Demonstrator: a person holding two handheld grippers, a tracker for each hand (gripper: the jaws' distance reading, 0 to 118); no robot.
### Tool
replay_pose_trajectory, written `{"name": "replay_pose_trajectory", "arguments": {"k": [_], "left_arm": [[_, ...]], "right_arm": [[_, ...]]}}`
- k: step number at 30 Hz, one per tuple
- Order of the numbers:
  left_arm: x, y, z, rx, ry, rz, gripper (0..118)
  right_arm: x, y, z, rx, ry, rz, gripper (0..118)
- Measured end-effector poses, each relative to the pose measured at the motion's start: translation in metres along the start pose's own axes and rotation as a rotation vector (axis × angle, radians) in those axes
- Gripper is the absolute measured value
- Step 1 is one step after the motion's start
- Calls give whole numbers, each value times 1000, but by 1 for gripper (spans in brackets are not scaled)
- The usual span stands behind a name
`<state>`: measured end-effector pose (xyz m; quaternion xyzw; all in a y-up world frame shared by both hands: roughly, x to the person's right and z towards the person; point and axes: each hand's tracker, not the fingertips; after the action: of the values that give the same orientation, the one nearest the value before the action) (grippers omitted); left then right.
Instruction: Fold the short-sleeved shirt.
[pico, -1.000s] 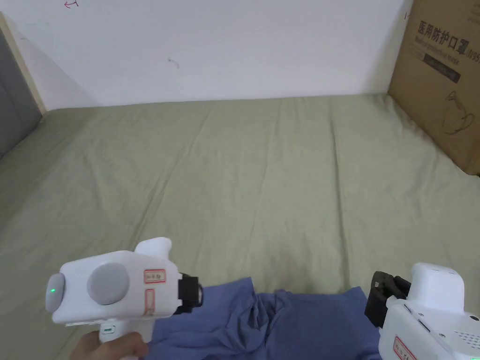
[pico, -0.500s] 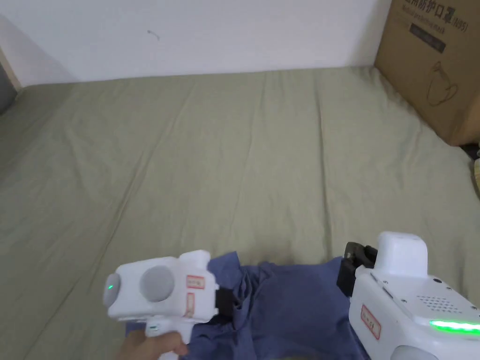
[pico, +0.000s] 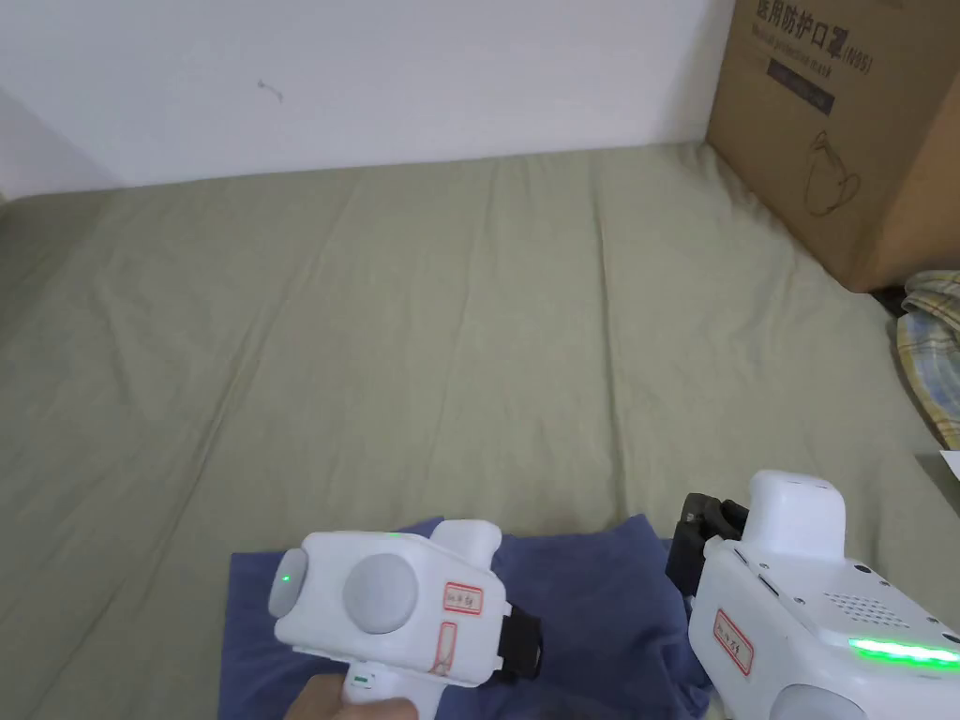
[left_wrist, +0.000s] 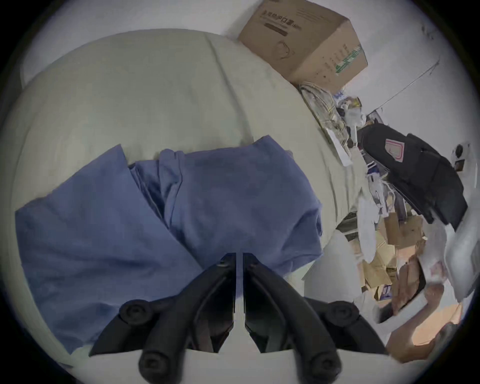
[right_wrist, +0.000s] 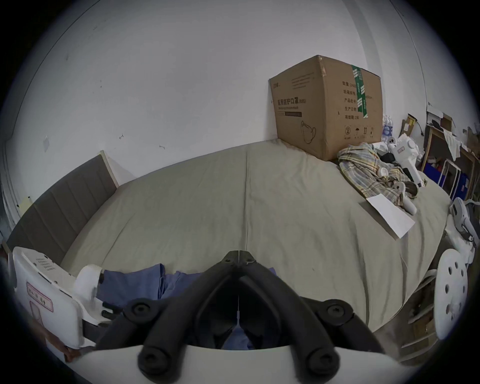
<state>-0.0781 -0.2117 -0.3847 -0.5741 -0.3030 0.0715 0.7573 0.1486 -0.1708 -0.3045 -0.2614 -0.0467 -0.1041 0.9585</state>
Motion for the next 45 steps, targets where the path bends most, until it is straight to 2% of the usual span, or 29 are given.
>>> {"name": "replay_pose_trajectory", "arguments": {"k": [2,6,9,12,16,17,18,19,20,21,23,24,27,28,30,31,32,33,34,35,36,38,42,45], "left_arm": [[-10,-2,20,21,-18,21,5],[-46,-13,69,134,33,81,5],[-87,-28,103,201,30,188,5],[-132,-48,125,250,41,320,5],[-178,-78,139,278,-71,438,6],[-189,-85,138,283,-97,466,10],[-199,-92,136,289,-121,499,27],[-208,-96,131,299,-161,558,77],[-214,-99,122,276,-193,595,110],[-218,-101,114,248,-224,608,118],[-231,-107,100,258,-308,683,118],[-211,-111,96,259,-338,703,118],[-208,-110,75,262,-430,767,118],[-240,-107,63,274,-465,775,118],[-244,-100,59,281,-494,788,118],[-245,-96,55,289,-528,805,106],[-238,-91,54,300,-523,772,73],[-240,-90,53,300,-522,768,73],[-238,-86,52,289,-485,748,53],[-242,-89,49,257,-368,720,12],[-246,-91,49,224,-338,713,9],[-251,-99,59,252,-484,753,9],[-272,-103,83,239,-416,693,9],[-295,-115,112,265,-370,717,9]], "right_arm": [[-2,3,0,4,2,10,1],[-12,6,0,20,-5,44,1],[-21,6,0,19,11,42,1],[-35,6,-2,19,6,94,1],[-53,6,-1,31,9,135,1],[-58,6,-1,29,7,140,1],[-62,5,-2,27,8,143,1],[-66,5,-3,24,13,148,1],[-70,4,-5,16,19,160,1],[-75,4,-7,8,21,173,1],[-84,2,-6,6,18,198,1],[-87,2,-6,4,24,204,1],[-96,1,-8,-10,28,227,1],[-99,0,-9,-15,28,232,1],[-102,0,-11,-25,32,237,1],[-104,0,-12,-29,31,238,1],[-106,2,-13,-36,31,237,1],[-106,3,-14,-41,37,231,1],[-108,5,-14,-42,44,228,1],[-111,6,-14,-41,46,231,1],[-114,7,-14,-38,45,240,1],[-118,9,-13,-29,42,259,1],[-123,10,-14,-28,48,261,1],[-127,9,-14,-27,51,258,1]]}}
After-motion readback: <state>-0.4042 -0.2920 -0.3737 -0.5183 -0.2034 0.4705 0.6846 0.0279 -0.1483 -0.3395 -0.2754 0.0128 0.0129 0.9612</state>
